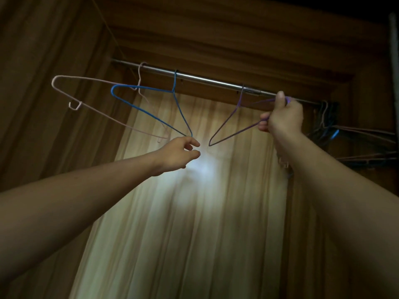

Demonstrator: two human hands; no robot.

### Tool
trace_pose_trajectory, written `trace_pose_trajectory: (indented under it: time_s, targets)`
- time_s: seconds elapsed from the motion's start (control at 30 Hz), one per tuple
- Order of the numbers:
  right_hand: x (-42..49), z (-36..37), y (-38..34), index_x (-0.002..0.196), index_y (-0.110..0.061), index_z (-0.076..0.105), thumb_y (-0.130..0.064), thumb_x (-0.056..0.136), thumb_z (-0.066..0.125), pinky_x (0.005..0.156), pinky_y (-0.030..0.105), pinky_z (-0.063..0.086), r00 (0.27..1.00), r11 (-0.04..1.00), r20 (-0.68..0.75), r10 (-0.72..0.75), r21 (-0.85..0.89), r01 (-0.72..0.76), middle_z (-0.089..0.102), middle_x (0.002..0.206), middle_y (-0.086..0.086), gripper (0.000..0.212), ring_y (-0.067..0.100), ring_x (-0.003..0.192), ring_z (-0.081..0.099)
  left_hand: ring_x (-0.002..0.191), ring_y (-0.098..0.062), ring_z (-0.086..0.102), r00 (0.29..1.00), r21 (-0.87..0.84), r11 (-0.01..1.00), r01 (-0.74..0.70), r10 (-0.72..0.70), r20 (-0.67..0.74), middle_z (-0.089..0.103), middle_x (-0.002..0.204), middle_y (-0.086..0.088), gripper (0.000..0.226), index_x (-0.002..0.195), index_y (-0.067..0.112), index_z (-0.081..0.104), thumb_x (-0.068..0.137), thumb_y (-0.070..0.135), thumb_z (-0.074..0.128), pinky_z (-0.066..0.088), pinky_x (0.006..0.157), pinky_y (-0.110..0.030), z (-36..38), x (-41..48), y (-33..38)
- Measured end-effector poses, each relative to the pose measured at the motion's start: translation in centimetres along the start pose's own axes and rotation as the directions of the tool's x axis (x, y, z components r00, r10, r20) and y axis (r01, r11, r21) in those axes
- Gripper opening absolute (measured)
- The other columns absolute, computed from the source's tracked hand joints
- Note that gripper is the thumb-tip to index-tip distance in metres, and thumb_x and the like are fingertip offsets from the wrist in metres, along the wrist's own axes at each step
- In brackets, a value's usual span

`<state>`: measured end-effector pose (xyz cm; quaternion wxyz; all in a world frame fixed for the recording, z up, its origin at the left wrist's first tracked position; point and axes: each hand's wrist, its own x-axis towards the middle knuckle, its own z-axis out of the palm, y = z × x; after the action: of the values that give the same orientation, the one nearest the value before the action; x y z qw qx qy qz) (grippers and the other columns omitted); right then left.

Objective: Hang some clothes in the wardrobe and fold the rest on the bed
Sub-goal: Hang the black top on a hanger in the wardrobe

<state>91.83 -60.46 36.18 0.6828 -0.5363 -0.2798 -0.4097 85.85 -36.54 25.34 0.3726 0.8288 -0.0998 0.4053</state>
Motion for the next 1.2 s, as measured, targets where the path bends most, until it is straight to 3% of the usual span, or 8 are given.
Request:
trace_pose_trajectory:
  time_s: [0.3, 0.47, 0.67, 0.77, 0.87, 0.97, 1.03, 1.2]
  targets:
    - [-1.8, -1.5, 0.3, 0.091, -0.017, 0.059, -0.048, 0.106, 0.041, 0.039, 0.023, 0.043, 0.98, 0.962, -0.058, -0.189, 0.19, 0.197, 0.06, 0.052, 0.002, 0.039, 0.014, 0.038, 0.053, 0.091, -0.013, 0.061, 0.987, -0.003, 1.0, -0.022, 0.021, -0.159, 0.063, 0.099, 0.006, 0.021, 0.116, 0.025, 0.064, 0.097, 0.033, 0.059, 0.048, 0.071, -0.024, -1.7, 0.1, -1.5]
    - [-5.6, -2.2, 4.0, 0.071, -0.023, 0.067, -0.051, 0.103, 0.046, 0.038, 0.019, 0.028, 0.972, 0.948, 0.236, -0.002, 0.309, -0.073, 0.049, 0.046, 0.0, 0.048, 0.013, 0.035, 0.038, 0.113, -0.015, 0.063, 0.976, -0.021, 0.978, 0.209, -0.207, 0.066, 0.066, 0.125, 0.004, 0.06, 0.124, 0.024, 0.063, 0.084, 0.068, 0.057, 0.048, 0.098, -0.034, -0.9, -1.6, -3.0]
    - [-12.5, -3.5, 13.4, 0.093, -0.013, 0.069, -0.067, 0.096, 0.045, 0.046, 0.021, 0.041, 0.768, 0.877, 0.54, 0.346, 0.104, -0.469, 0.063, 0.062, 0.006, 0.06, 0.016, 0.045, 0.053, 0.048, -0.01, 0.046, 0.871, -0.397, 0.78, 0.484, -0.385, 0.306, 0.058, 0.069, 0.002, 0.031, 0.107, 0.015, 0.058, 0.103, 0.045, 0.05, 0.037, 0.042, -0.02, 0.7, -5.6, -7.7]
    - [-18.2, -4.9, 19.2, 0.111, -0.015, 0.07, -0.086, 0.072, 0.05, 0.067, 0.034, 0.055, 0.516, 0.793, 0.672, 0.532, -0.181, -0.582, 0.075, 0.094, 0.013, 0.083, 0.024, 0.078, 0.071, 0.044, -0.007, 0.026, 0.845, -0.282, 0.808, 0.518, -0.433, 0.313, 0.041, 0.06, 0.008, 0.022, 0.1, 0.018, 0.057, 0.106, 0.037, 0.047, 0.021, 0.035, -0.018, 0.4, -8.2, -11.2]
    - [-25.1, -7.0, 25.2, 0.123, -0.022, 0.064, -0.073, 0.079, 0.055, 0.088, 0.034, 0.049, 0.251, 0.732, 0.701, 0.668, -0.558, -0.391, 0.069, 0.128, 0.01, 0.068, 0.017, 0.11, 0.066, 0.041, -0.006, 0.029, 0.812, -0.131, 0.825, 0.549, -0.49, 0.316, 0.043, 0.057, 0.008, 0.022, 0.1, 0.016, 0.061, 0.105, 0.034, 0.051, 0.021, 0.033, -0.018, 0.8, -11.0, -14.3]
    - [-30.4, -9.9, 31.3, 0.142, -0.025, 0.054, -0.06, 0.094, 0.058, 0.108, 0.019, 0.031, 0.043, 0.614, 0.635, 0.771, -0.759, 0.217, 0.045, 0.151, -0.009, 0.059, 0.011, 0.136, 0.044, 0.043, -0.007, 0.033, 0.764, 0.044, 0.833, 0.551, -0.525, 0.374, 0.047, 0.058, 0.006, 0.026, 0.098, 0.013, 0.066, 0.104, 0.034, 0.052, 0.023, 0.037, -0.019, 1.7, -13.3, -16.8]
    - [-33.0, -11.5, 34.0, 0.152, -0.026, 0.044, -0.068, 0.092, 0.054, 0.117, 0.03, 0.029, -0.015, 0.484, 0.532, 0.846, -0.757, 0.438, 0.039, 0.159, -0.002, 0.074, 0.019, 0.143, 0.039, 0.044, -0.008, 0.033, 0.723, 0.139, 0.828, 0.544, -0.546, 0.423, 0.047, 0.059, 0.005, 0.027, 0.098, 0.013, 0.067, 0.104, 0.035, 0.052, 0.022, 0.04, -0.02, 2.6, -14.7, -18.3]
    - [-36.3, -12.3, 35.2, 0.13, -0.027, 0.066, -0.081, 0.087, 0.046, 0.098, 0.032, 0.049, -0.021, 0.505, 0.533, 0.846, -0.787, 0.353, 0.067, 0.13, 0.007, 0.072, 0.024, 0.121, 0.062, 0.045, -0.01, 0.032, 0.652, 0.2, 0.802, 0.563, -0.58, 0.489, 0.045, 0.059, 0.005, 0.023, 0.094, 0.015, 0.067, 0.103, 0.032, 0.054, 0.022, 0.042, -0.02, 5.1, -17.3, -20.8]
